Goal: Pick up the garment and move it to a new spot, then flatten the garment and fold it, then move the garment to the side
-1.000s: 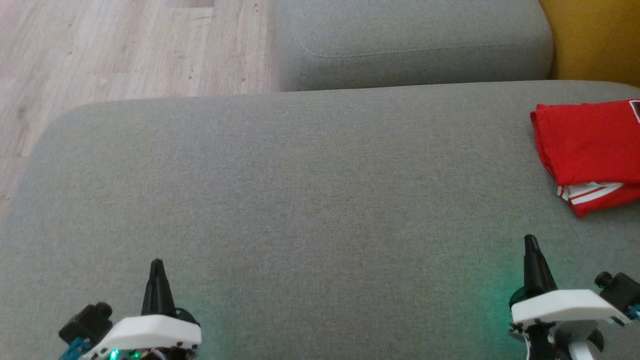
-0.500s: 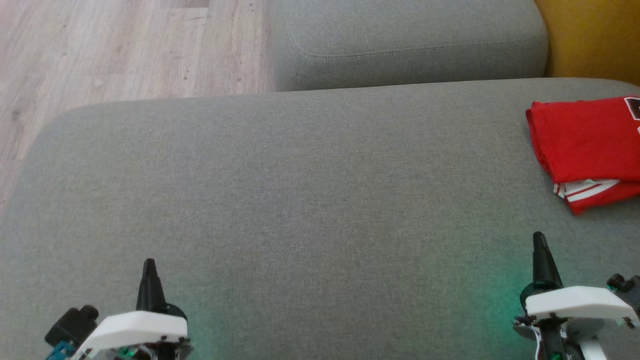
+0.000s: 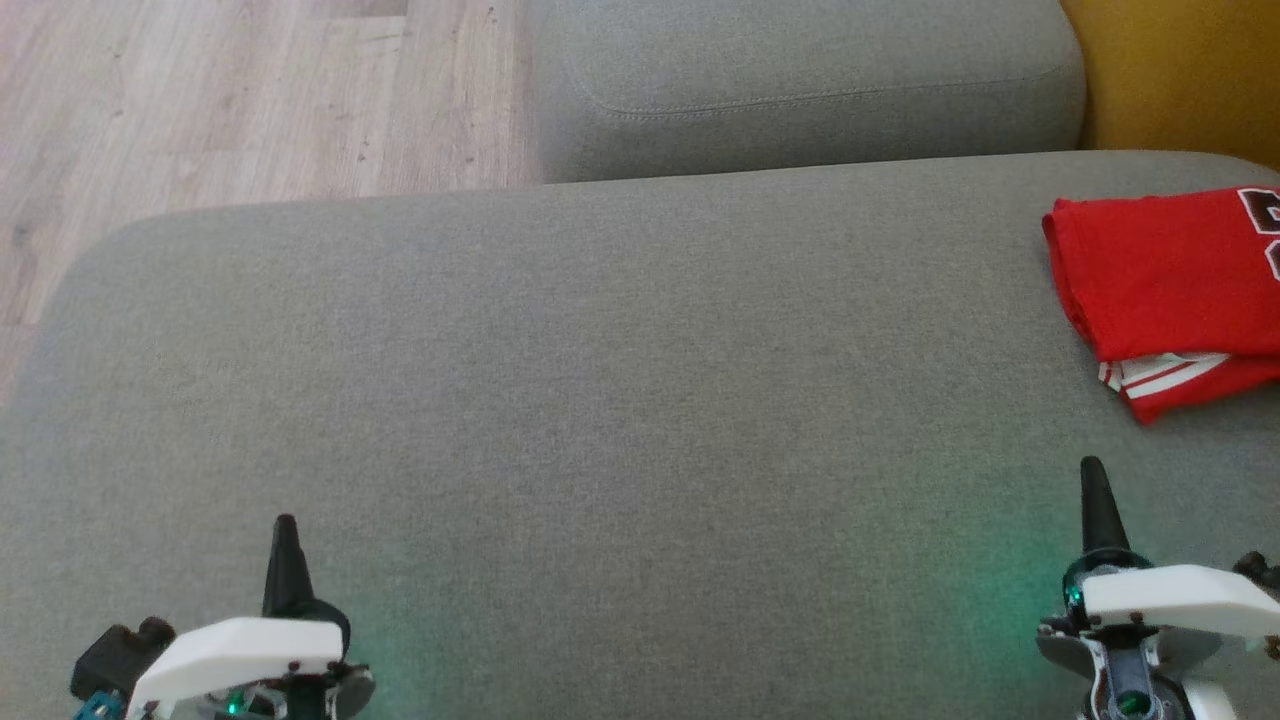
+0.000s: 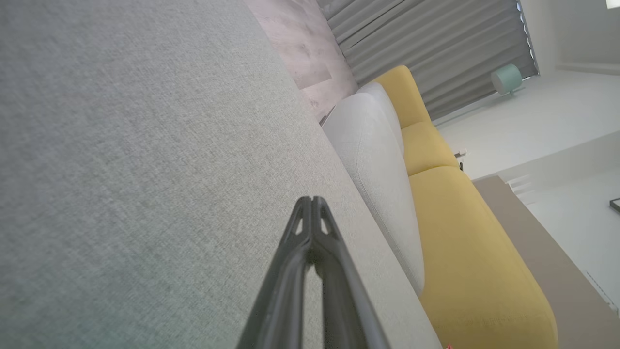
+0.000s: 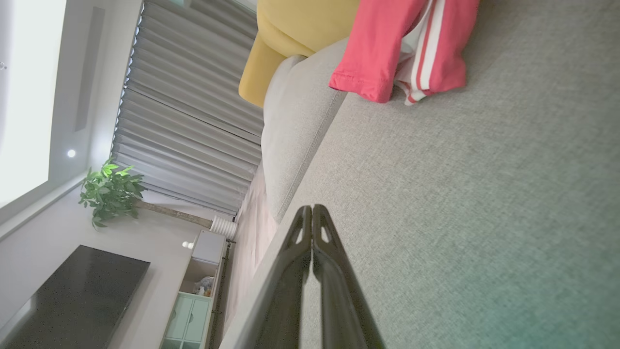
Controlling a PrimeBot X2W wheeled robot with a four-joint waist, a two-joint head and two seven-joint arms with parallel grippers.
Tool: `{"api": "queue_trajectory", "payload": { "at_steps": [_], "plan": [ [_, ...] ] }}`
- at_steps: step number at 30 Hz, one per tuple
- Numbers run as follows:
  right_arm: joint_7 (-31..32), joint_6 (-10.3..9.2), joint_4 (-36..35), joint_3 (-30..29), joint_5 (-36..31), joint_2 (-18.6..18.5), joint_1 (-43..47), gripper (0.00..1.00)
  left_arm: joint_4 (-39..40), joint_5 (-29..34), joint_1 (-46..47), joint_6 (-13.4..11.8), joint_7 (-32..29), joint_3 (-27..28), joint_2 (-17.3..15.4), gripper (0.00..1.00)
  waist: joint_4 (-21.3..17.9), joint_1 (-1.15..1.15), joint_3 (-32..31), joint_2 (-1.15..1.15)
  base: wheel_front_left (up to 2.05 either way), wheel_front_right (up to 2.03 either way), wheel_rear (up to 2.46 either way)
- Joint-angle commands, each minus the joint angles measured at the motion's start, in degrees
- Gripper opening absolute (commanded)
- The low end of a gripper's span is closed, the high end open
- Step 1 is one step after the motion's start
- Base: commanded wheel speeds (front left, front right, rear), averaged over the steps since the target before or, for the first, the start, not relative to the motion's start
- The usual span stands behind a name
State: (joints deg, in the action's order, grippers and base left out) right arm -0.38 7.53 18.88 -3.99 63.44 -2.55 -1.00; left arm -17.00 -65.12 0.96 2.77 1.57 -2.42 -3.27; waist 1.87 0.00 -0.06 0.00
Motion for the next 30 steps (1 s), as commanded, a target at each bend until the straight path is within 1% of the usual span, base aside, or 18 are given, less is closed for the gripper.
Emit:
{"api": "queue_trajectory", "payload": {
  "at_steps": [1,30],
  "plan": [
    [0.5,-0.03,-2.3,0.5,1.8,-0.3,-3.5,0.0,2.1,-1.6,3.3,0.7,-0.3,1.9,-0.7,0.0,-0.1,0.0,0.0,0.0,0.0,0.0,0.0],
    [5.2,-0.04,-4.2,-1.8,21.8,-0.3,-4.8,0.0,2.8,-21.3,4.6,3.7,-5.2,6.1,-0.6,0.0,-1.4,0.0,0.2,0.0,0.0,0.0,0.0]
  ]
}}
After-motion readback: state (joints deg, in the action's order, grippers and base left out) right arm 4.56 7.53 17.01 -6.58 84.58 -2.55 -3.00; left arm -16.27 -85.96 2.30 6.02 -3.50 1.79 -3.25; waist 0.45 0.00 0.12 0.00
